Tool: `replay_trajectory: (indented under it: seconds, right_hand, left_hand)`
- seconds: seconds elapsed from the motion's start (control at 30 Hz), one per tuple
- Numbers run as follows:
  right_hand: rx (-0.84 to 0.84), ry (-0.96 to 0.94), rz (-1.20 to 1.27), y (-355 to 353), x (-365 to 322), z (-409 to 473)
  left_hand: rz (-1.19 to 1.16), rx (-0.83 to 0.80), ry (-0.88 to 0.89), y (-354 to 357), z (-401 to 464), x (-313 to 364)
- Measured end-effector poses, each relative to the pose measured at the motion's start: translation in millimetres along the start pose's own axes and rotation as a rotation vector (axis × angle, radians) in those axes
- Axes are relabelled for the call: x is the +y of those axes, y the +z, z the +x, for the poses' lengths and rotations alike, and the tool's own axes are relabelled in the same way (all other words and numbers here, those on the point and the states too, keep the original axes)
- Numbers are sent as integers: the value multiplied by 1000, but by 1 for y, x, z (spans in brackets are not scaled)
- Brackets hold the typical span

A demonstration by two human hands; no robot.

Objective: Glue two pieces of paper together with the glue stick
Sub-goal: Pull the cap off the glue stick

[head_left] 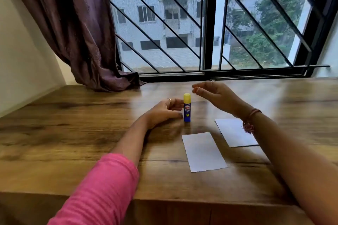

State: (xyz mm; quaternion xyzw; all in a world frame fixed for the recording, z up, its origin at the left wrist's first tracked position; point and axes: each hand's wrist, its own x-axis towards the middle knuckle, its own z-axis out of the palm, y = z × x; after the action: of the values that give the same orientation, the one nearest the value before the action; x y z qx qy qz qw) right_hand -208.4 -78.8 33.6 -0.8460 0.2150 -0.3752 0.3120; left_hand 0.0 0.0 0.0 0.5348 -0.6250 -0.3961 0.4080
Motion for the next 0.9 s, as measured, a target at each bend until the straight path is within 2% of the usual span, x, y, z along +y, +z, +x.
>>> replay_trajectory:
  seconds: [0.23,0.43,0.6,0.9]
  right_hand:
    - [-26,-15,90,15,-1,-2]
    - [23,-29,24,25,-8,-4]
    - [30,1,24,23,-13,-5]
    - [-62,7,-14,18,-14,-7]
  left_hand:
    - [18,67,62,8,0,-1]
    - [30,140,142,13,2,-3]
    - [41,139,176,16,3,0]
    - [93,129,183,18,4,0]
